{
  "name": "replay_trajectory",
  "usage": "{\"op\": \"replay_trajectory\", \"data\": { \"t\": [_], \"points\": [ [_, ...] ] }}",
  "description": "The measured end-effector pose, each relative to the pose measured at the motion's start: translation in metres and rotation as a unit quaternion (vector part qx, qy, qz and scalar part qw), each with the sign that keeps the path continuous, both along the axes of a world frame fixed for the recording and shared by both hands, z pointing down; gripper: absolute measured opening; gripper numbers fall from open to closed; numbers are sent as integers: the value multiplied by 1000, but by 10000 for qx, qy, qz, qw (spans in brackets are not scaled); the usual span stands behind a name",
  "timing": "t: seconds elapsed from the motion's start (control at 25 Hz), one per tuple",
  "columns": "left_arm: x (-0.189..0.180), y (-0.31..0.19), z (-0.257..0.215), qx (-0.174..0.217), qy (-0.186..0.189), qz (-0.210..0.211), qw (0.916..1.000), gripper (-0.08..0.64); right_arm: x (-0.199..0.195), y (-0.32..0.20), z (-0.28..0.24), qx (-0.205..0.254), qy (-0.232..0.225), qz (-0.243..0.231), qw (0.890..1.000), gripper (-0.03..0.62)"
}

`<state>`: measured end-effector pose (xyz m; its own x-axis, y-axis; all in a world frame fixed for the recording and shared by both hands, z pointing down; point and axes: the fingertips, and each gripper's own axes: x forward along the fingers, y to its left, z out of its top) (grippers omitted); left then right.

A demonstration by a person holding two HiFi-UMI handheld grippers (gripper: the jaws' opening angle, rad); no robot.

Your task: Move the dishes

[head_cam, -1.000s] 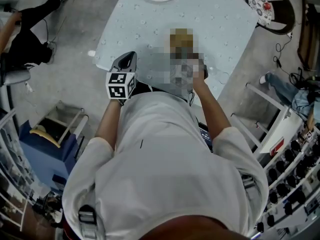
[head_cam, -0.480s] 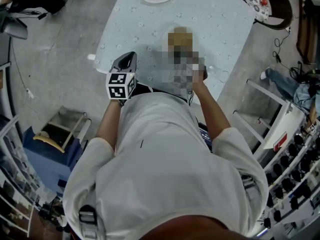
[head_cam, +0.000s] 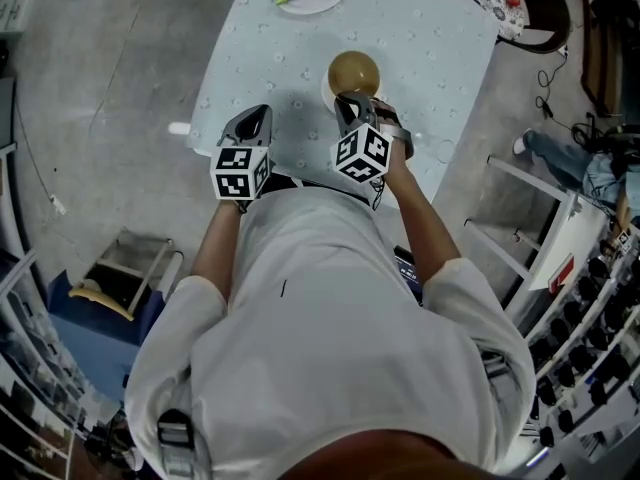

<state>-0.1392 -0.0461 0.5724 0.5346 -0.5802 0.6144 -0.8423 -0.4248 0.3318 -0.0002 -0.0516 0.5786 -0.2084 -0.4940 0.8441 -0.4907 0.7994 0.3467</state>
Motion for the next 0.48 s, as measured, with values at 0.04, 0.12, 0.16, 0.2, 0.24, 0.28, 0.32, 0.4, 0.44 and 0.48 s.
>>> {"op": "replay_trajectory", "data": {
  "t": [0.04, 0.12, 0.16, 0.2, 0.24, 0.28, 0.32, 0.4, 0.44, 0.48],
  "points": [
    [-2, -1, 0, 10, 15, -3, 10000, 20, -4, -2, -3, 0, -25, -15, 10000, 12],
    [-7, -2, -1, 31, 49, -20, 10000, 20, -12, -8, -8, 17, -71, -29, 10000, 12],
    [-12, -3, -2, 39, 62, -33, 10000, 20, -18, -11, -9, 27, -89, -32, 10000, 12],
    [-17, -4, -2, 45, 69, -50, 10000, 20, -23, -14, -11, 33, -108, -33, 9999, 14],
    [-23, -5, -1, 46, 73, -73, 9999, 20, -29, -18, -12, 32, -129, -33, 9999, 12],
    [-29, -6, -1, 42, 76, -100, 9999, 20, -35, -22, -12, 27, -147, -36, 9999, 14],
    [-36, -7, 0, 34, 76, -129, 9999, 20, -41, -26, -13, 22, -158, -45, 9999, 14],
    [-50, -10, 2, 15, 68, -169, 9998, 20, -54, -36, -13, 25, -160, -79, 9998, 14],
    [-57, -12, 3, 11, 62, -180, 9998, 20, -61, -41, -13, 34, -155, -100, 9998, 14],
    [-64, -14, 4, 10, 55, -185, 9998, 20, -67, -46, -13, 46, -148, -120, 9998, 14]
  ]
}}
